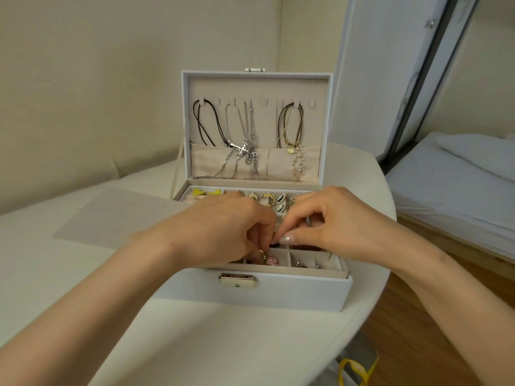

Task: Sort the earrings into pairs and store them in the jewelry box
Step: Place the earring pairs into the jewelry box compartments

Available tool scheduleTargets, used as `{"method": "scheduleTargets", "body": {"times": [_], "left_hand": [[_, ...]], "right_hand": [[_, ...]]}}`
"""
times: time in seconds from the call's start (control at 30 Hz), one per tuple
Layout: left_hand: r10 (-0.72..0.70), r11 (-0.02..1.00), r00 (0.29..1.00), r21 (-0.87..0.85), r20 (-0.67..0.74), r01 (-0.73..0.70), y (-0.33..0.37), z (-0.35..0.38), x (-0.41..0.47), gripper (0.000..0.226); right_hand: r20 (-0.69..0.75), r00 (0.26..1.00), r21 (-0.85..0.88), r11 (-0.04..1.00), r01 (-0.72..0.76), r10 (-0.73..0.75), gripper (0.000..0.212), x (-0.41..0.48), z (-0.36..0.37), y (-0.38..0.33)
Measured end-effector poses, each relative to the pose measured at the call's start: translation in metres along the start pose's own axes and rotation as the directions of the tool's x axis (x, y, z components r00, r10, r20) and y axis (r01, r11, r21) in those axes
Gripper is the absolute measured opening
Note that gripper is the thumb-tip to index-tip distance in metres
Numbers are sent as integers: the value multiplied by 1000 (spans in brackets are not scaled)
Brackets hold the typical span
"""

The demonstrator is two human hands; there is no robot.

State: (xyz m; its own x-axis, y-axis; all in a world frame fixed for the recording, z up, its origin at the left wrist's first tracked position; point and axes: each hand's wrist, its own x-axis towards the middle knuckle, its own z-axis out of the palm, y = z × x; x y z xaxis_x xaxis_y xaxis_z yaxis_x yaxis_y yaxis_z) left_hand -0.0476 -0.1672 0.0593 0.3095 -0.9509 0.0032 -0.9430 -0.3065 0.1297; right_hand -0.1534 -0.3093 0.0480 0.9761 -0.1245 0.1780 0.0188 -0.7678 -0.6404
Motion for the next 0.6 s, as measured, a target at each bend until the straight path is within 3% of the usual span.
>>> {"method": "scheduleTargets", "body": {"times": [0.2, 0.47, 0.6], "left_hand": [[51, 991, 996, 125, -68, -42, 5, 3, -1, 14], [36, 993, 994, 119, -102, -23, -1, 1, -1, 19], [98, 968, 988, 241, -115, -68, 3, 1, -1, 13]], "right_hand": [[-24, 1000, 19, 1000, 17, -17, 12, -3, 0, 1], [-20, 1000, 44, 999, 13, -12, 11, -4, -2, 0], [9, 1000, 34, 999, 11, -11, 12, -3, 1, 2]]}}
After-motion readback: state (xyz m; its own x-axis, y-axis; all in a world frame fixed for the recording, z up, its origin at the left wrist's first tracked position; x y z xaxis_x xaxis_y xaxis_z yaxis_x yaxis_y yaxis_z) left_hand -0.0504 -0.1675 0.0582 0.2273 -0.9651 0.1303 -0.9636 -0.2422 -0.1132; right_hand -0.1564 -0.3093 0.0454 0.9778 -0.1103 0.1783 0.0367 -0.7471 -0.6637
